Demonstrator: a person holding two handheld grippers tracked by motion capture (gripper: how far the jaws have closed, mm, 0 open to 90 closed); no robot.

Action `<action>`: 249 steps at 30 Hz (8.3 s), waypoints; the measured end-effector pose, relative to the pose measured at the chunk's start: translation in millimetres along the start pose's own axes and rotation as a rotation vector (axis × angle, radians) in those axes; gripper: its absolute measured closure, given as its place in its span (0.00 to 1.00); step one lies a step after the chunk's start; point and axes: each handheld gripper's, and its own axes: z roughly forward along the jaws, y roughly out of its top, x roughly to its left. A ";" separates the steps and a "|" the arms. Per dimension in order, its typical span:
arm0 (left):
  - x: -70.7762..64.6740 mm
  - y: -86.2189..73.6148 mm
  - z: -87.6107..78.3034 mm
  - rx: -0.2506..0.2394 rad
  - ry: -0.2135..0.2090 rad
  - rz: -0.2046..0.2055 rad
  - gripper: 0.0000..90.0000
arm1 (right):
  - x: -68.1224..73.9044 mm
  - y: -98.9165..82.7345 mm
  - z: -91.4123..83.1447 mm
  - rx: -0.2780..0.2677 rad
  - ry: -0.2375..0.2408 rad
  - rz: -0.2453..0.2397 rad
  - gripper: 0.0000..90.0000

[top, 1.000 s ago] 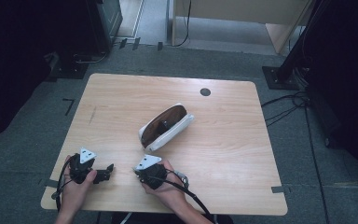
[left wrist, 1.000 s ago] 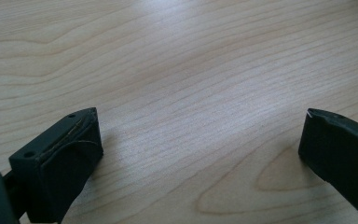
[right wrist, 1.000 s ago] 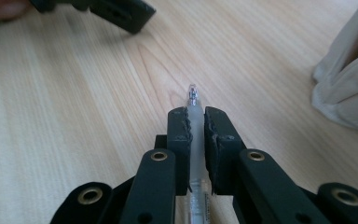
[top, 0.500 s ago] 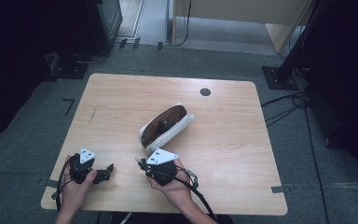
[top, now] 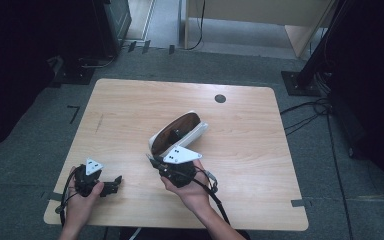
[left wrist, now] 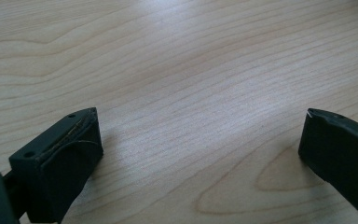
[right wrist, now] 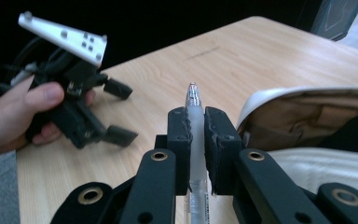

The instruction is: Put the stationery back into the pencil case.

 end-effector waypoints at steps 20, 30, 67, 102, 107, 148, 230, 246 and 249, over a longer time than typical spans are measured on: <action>0.0 0.0 0.1 -0.001 0.001 0.000 0.00 | -38.9 48.4 -1.4 -0.092 -0.073 0.014 0.91; 0.0 0.0 0.2 -0.002 0.001 0.000 0.00 | -62.4 62.0 2.3 -0.114 -0.127 0.006 0.91; -0.3 -0.1 0.3 -0.004 -0.001 0.000 0.00 | -129.4 74.6 46.2 -0.138 -0.218 0.051 0.91; -0.6 -0.1 0.3 -0.004 -0.001 -0.001 0.00 | -134.5 55.7 3.9 -0.193 -0.254 0.032 0.90; -0.5 -0.1 0.3 -0.004 -0.001 -0.001 0.00 | -137.4 51.3 3.4 -0.185 -0.266 0.032 0.90; -0.4 -0.1 0.2 -0.003 -0.002 0.000 0.00 | -85.9 47.1 38.9 -0.164 -0.102 -0.020 0.90; -0.3 0.0 0.2 -0.003 0.000 0.003 0.00 | -135.6 -8.8 -74.7 -0.062 -0.373 0.098 0.00; -0.1 0.3 0.4 0.000 0.003 0.001 0.00 | -126.4 -4.7 -58.1 -0.110 -0.219 0.125 0.61; -0.1 0.4 0.4 0.000 0.003 0.002 0.00 | -124.9 0.0 -49.5 -0.108 -0.210 0.138 0.64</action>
